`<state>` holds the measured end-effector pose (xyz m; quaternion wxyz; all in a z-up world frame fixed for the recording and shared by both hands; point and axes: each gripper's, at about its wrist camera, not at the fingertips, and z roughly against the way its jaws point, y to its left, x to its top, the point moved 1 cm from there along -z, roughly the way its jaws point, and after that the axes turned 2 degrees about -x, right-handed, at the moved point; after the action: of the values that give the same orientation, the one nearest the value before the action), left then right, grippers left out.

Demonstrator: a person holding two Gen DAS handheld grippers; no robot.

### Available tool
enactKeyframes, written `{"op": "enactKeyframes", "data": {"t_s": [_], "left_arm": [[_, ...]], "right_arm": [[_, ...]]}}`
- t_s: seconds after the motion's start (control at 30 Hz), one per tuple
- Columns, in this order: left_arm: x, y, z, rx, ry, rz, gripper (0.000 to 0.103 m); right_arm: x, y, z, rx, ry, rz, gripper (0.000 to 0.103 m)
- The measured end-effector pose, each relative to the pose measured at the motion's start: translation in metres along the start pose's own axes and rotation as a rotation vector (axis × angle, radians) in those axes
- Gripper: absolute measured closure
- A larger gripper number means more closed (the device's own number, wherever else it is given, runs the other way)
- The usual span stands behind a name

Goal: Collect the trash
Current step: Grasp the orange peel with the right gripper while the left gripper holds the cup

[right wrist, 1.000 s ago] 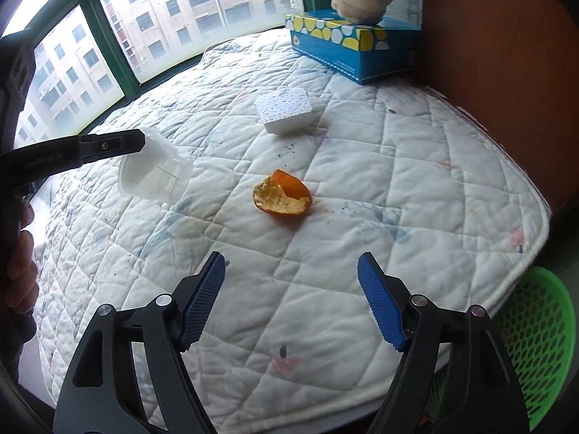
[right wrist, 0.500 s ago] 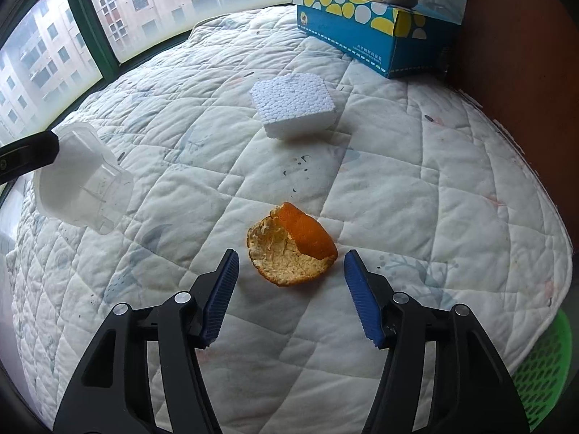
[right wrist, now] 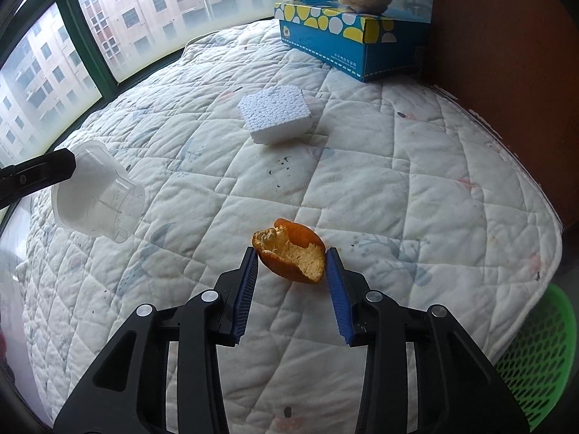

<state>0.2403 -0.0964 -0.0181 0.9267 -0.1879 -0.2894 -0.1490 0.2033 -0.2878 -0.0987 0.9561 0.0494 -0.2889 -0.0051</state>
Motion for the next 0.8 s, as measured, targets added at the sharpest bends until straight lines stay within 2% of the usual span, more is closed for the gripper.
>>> {"op": "enactKeyframes", "data": {"t_s": [0.53, 0.8], "left_arm": [[-0.011, -0.059, 0.013, -0.058, -0.007, -0.068, 0.093], [-0.021, -0.102, 0.009, -0.107, 0.011, -0.117, 0.093]], "right_arm": [[-0.044, -0.031, 0.062, -0.01, -0.067, -0.08, 0.066], [-0.072, -0.063, 0.09, -0.057, -0.082, -0.143, 0.066]]}}
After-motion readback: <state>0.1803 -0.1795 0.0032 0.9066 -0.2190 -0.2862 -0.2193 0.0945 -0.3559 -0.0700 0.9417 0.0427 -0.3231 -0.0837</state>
